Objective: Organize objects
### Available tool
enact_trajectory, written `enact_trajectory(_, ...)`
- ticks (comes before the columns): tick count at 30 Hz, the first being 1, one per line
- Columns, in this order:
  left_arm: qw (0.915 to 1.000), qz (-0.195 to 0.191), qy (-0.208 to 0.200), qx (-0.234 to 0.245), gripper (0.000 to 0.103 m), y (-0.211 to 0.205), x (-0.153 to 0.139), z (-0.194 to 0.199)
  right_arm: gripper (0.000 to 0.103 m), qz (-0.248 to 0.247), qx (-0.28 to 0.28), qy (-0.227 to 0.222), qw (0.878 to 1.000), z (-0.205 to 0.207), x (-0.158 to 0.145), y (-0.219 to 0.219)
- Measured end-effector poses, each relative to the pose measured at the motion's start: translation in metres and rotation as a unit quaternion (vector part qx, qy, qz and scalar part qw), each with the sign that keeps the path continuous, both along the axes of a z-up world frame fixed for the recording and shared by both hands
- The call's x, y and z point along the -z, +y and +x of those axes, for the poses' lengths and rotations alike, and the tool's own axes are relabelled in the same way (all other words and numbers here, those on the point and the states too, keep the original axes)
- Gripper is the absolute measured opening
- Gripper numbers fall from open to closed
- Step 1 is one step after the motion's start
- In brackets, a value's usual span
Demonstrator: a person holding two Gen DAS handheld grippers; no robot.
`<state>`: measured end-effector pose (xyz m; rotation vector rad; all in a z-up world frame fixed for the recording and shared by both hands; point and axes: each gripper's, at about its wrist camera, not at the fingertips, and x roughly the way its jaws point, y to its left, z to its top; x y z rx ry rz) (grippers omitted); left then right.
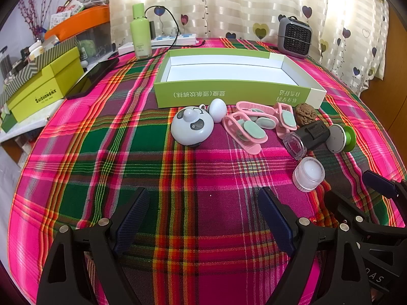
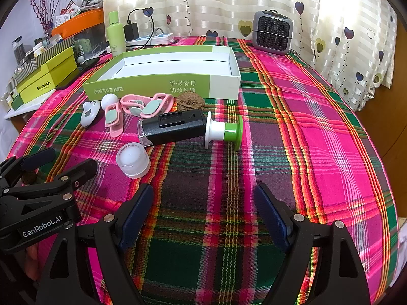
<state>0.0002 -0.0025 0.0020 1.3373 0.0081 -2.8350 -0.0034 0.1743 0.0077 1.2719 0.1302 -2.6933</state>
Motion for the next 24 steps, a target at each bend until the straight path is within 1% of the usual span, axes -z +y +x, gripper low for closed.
enact_trajectory(18,1.0000,0.000,0.000,0.000,0.088,0.0003,-0.0001,0.0001,0.081,0.000,0.000,0.000,1.000,-0.0014,-0.0003,-0.0005)
enact_trajectory(21,1.0000,0.000,0.000,0.008,0.087,-0.0004,0.0027,-0.0014,0.082,-0.001,0.000,-0.001,1.000,-0.0023,-0.0002,-0.0004)
enact_trajectory(24,0.9998,0.000,-0.005,0.017,0.087,-0.0004,0.0019,0.0066,0.082,-0.001,-0.006,-0.003,1.000,-0.0007,0.0001,-0.0012)
